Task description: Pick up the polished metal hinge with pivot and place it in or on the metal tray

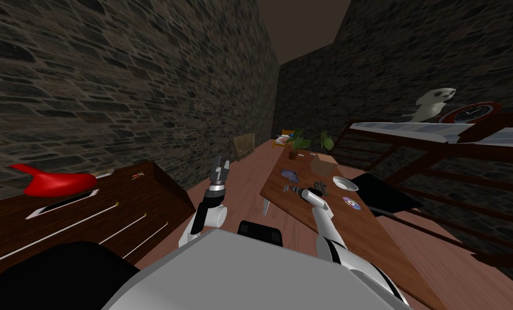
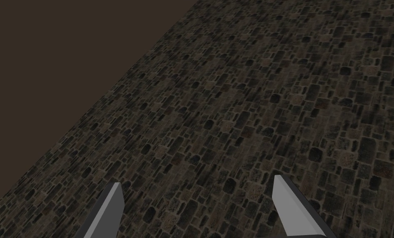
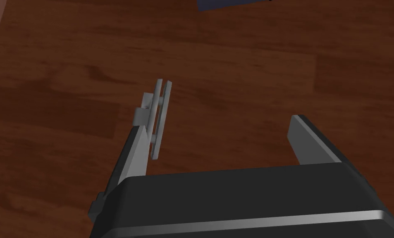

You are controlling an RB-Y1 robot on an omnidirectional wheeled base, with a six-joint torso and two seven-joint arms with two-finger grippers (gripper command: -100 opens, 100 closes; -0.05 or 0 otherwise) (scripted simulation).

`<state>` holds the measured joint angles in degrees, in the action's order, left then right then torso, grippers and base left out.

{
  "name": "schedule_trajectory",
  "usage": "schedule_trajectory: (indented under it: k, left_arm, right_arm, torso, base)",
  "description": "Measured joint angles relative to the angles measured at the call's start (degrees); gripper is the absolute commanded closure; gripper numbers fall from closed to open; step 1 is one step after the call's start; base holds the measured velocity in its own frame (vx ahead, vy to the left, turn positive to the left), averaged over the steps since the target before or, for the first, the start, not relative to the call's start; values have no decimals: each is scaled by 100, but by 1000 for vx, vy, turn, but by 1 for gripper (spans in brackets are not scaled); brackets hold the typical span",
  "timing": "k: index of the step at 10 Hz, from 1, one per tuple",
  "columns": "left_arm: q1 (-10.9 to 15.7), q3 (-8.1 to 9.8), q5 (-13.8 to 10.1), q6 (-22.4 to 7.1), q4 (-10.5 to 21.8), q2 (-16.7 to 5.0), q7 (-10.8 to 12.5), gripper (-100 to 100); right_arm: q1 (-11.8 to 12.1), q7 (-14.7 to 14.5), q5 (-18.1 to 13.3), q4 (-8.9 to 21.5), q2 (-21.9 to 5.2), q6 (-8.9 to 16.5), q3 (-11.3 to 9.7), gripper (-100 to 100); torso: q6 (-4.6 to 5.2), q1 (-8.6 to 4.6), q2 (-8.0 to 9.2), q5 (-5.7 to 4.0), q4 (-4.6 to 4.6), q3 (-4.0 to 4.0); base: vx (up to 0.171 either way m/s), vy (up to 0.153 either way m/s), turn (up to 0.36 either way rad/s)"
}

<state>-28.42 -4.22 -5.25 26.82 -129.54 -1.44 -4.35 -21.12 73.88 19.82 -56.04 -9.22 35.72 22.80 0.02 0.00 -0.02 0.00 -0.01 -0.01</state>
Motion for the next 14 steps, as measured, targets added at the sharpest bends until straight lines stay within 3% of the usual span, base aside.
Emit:
schedule_trajectory:
  k: [3, 13, 14]
  left_arm:
    - [0, 0, 0, 0, 0, 0, 0, 0]
    - [0, 0, 0, 0, 0, 0, 0, 0]
    - [0, 0, 0, 0, 0, 0, 0, 0]
  right_arm:
    - [-241, 417, 85, 387, 6, 376, 142, -100]
    - [-891, 1305, 272, 1404, -37, 1091, 443, -100]
    - [-896, 1314, 276, 1416, -39, 1098, 446, 0]
  torso:
    - [1, 0, 1, 0, 0, 0]
    - [2, 0, 2, 0, 0, 1]
    - [3, 1, 3, 0, 0, 2]
  base:
    - [2, -4, 8]
    - [2, -3, 11]
    - [0, 0, 0]
